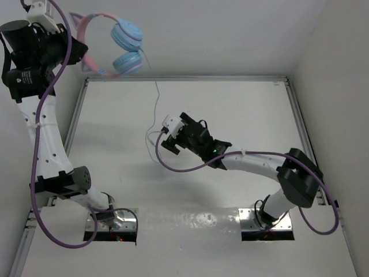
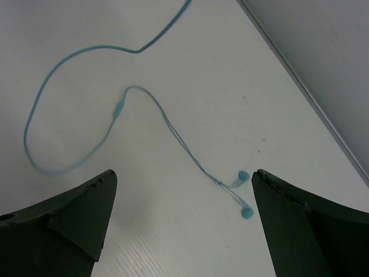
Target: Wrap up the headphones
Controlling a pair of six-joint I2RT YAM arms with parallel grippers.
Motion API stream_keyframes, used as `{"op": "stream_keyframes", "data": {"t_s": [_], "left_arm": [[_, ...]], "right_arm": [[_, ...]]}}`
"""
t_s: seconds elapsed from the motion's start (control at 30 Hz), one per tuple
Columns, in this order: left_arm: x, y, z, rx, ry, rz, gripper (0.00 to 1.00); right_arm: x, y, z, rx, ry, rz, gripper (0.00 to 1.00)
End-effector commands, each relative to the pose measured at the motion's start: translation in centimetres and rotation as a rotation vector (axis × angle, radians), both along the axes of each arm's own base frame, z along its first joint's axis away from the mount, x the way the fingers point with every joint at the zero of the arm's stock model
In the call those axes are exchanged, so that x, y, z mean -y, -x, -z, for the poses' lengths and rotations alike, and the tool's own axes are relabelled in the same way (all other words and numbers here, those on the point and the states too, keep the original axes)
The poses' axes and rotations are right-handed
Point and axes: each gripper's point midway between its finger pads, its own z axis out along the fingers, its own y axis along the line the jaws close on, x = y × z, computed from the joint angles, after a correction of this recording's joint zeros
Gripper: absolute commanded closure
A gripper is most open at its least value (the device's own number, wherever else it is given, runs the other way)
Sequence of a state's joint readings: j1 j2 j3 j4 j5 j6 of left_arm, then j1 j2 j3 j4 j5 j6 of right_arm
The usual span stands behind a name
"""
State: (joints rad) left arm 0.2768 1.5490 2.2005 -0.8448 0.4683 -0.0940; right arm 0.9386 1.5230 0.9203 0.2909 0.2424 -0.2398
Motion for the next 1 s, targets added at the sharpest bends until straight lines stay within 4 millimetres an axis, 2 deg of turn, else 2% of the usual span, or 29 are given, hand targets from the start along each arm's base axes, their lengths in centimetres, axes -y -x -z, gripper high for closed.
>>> {"op": "stream_keyframes", "data": {"t_s": [0.0,0.07,0.1,0.2,0.27,0.37,0.47,0.53,0.57,0.6,0.67,0.7,0.73,0.77,0.83,0.87,0.9,0.93,0.97], "left_arm": [[0.3,0.4,-2.5,0.067,0.046,-0.001,1.00],[0.2,0.2,-1.9,0.050,0.055,-0.007,1.00],[0.1,0.0,-1.6,0.041,0.062,-0.011,1.00],[0.0,-0.6,-1.1,0.028,0.073,-0.011,1.00],[-0.1,-0.9,-1.1,0.025,0.072,-0.013,1.00],[-0.3,-1.0,-1.1,0.024,0.067,-0.018,1.00],[-0.6,-1.2,-0.5,0.008,0.066,-0.030,1.00],[-0.8,-1.4,-0.2,-0.002,0.065,-0.038,1.00],[-0.8,-1.3,-0.1,-0.004,0.065,-0.039,1.00],[-0.9,-1.3,0.0,-0.008,0.064,-0.042,1.00],[-0.9,-1.3,0.0,-0.010,0.066,-0.044,1.00],[-0.9,-1.4,0.3,-0.016,0.070,-0.041,1.00],[-0.9,-1.4,0.4,-0.019,0.070,-0.043,1.00],[-1.0,-1.5,0.5,-0.023,0.072,-0.045,1.00],[-1.2,-1.5,0.9,-0.034,0.077,-0.047,1.00],[-1.2,-1.7,1.1,-0.039,0.079,-0.046,1.00],[-1.4,-1.7,1.3,-0.042,0.079,-0.050,1.00],[-1.5,-1.8,1.7,-0.054,0.083,-0.052,1.00],[-1.5,-1.9,2.0,-0.060,0.084,-0.054,1.00]], "right_arm": [[-3.9,-0.9,-4.8,0.080,-0.224,-0.060,0.01],[-5.3,-0.4,-5.8,0.048,-0.350,-0.093,0.01],[-5.7,-0.1,-5.6,0.030,-0.377,-0.109,0.01],[-7.5,1.7,-3.6,-0.033,-0.399,-0.182,0.01],[-8.7,3.1,-0.9,-0.065,-0.353,-0.220,0.01],[-10.8,3.7,1.1,-0.105,-0.340,-0.258,0.01],[-12.8,2.8,2.1,-0.158,-0.372,-0.246,0.01],[-13.2,1.7,2.6,-0.154,-0.388,-0.192,0.01],[-13.5,0.8,2.1,-0.133,-0.410,-0.166,0.01],[-13.5,0.2,3.2,-0.135,-0.402,-0.130,0.01],[-12.8,-1.8,3.5,-0.110,-0.422,-0.007,0.01],[-12.6,-2.3,4.8,-0.114,-0.411,0.035,0.01],[-12.4,-2.7,5.2,-0.111,-0.409,0.062,0.01],[-12.4,-3.1,5.4,-0.103,-0.407,0.077,0.04],[-12.7,-3.1,7.9,-0.139,-0.349,0.073,0.15],[-13.7,-2.9,7.8,-0.156,-0.348,0.040,0.32],[-14.1,-2.6,8.6,-0.182,-0.327,0.019,0.40],[-14.2,-2.0,10.3,-0.231,-0.272,-0.002,0.48],[-15.6,-1.0,10.2,-0.273,-0.267,-0.086,0.73]]}}
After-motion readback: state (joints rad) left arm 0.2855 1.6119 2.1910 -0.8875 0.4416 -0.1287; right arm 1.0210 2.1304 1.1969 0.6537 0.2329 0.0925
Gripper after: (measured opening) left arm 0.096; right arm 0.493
